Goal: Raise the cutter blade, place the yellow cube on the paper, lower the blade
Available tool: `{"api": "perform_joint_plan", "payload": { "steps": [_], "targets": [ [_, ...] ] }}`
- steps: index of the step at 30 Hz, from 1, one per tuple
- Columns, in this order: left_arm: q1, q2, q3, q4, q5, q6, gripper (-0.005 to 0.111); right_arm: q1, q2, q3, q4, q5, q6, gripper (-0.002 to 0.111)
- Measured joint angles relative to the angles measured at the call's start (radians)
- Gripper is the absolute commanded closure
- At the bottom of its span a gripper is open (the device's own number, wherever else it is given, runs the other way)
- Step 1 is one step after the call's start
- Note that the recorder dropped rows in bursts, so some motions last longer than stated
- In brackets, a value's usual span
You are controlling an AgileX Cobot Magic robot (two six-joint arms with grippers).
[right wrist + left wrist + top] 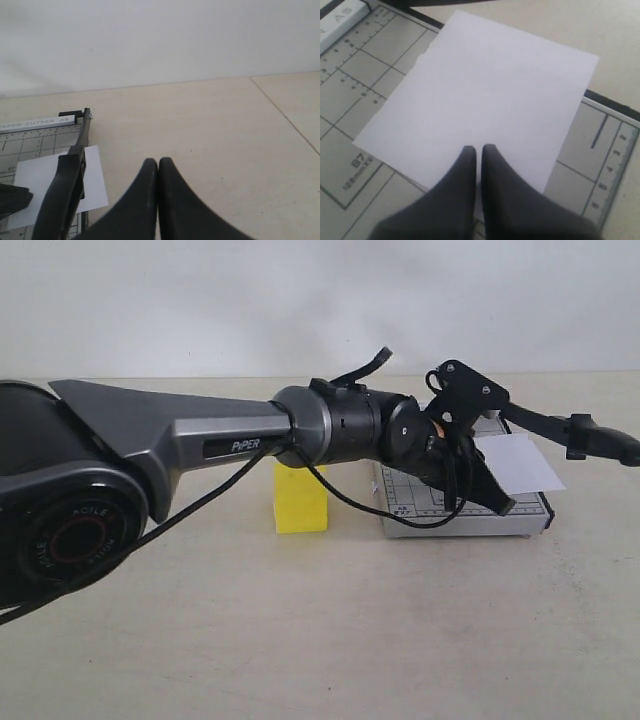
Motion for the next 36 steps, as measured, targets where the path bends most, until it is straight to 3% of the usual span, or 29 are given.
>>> {"api": "perform_joint_plan", "payload": {
  "steps": [8,28,32,36],
  "targets": [
    [0.0,0.091,-0.204,-0.085,0.161,0.074,0.102,0.0,-0.074,-0.055,-0.004,0.12,-0.004,0.108],
    [0.026,0.106,-0.28,-0.083,0.204,0.07,0.102,0.0,-0.134,-0.055,-0.008,0.185,-0.007,0.108],
    [0.027,0.072,-0.28,-0.064,0.162,-0.033,0.102,0.0,-0.134,-0.055,-0.008,0.186,-0.007,0.108],
    [0.027,0.012,-0.266,0.111,0.065,-0.345,0.102,0.0,-0.134,-0.055,-0.008,0.193,-0.007,0.108]
  ]
}}
